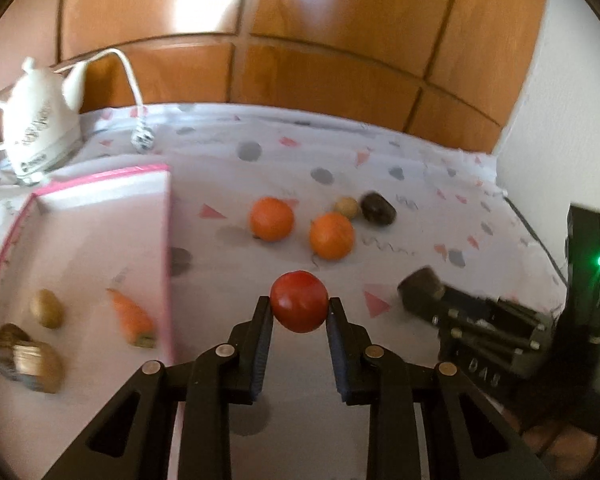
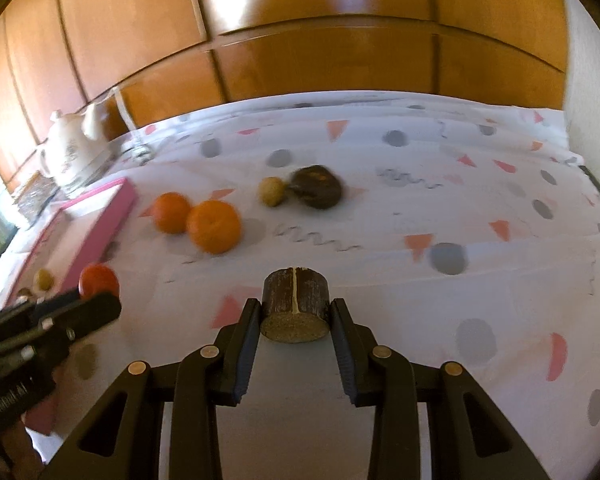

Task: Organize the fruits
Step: 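Carry the tomato into the tray with left tool while right tool lowers log slice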

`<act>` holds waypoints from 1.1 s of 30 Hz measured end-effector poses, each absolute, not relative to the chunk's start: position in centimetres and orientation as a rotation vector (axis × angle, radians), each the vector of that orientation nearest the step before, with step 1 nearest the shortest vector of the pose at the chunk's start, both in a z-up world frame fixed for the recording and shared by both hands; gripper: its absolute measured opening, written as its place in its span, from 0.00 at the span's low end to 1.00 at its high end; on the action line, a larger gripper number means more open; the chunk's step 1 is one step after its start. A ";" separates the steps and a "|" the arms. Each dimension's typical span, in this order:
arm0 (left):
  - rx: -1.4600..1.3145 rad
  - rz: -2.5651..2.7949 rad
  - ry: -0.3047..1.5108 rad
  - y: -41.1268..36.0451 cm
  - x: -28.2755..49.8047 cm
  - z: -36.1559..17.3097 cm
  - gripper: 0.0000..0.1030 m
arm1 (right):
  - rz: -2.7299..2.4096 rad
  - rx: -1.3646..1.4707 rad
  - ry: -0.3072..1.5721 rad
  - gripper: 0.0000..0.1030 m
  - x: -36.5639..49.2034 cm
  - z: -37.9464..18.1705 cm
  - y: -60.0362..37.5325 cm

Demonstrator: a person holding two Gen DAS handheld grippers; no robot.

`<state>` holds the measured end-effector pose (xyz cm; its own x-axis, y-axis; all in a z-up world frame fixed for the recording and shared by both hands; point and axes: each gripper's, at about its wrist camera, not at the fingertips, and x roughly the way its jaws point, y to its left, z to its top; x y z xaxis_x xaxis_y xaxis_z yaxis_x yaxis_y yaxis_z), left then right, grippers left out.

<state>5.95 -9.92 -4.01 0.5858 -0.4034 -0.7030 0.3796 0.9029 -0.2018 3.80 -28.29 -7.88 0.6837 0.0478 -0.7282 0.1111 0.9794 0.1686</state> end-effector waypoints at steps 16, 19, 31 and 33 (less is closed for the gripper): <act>-0.223 -0.188 0.847 2.6 10.3 -3.3 0.26 | 0.401 0.108 0.814 0.34 3.8 -4.1 -15.3; -0.228 -0.172 0.847 3.3 10.8 -3.3 0.29 | 0.460 0.075 0.823 0.34 4.1 -4.0 -12.9; -0.253 -0.089 0.837 5.1 9.4 -2.6 0.35 | 0.461 0.059 0.863 0.37 5.9 -4.9 -9.8; -0.240 -0.082 0.833 5.0 8.8 -2.6 0.35 | 0.455 0.068 0.864 0.37 5.7 -4.9 -10.1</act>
